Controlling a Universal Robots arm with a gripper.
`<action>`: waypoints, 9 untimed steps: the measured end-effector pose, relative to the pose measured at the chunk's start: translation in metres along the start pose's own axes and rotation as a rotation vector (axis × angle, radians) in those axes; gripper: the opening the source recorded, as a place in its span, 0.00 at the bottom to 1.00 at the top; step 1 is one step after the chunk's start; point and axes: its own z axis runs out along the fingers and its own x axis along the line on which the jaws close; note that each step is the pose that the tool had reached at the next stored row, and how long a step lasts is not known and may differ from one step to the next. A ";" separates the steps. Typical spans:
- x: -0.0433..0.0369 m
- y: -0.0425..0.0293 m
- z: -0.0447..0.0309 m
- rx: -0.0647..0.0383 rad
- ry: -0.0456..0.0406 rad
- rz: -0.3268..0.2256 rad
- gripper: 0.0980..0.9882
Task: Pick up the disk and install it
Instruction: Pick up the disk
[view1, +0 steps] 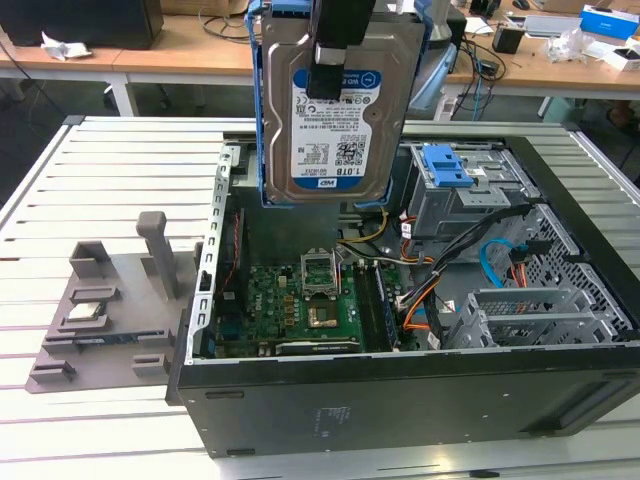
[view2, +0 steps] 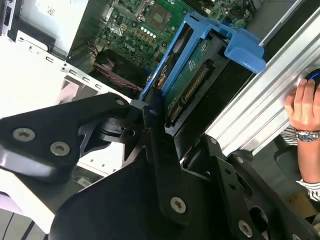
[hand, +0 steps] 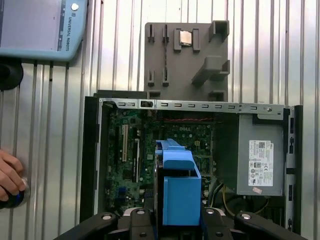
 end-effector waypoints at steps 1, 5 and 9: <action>0.0062 -0.0003 0.0068 0.000 0.0001 0.000 0.30; 0.0076 -0.0005 0.0111 0.000 0.0001 0.000 0.30; 0.0082 -0.0008 0.0165 0.000 0.0000 0.000 0.30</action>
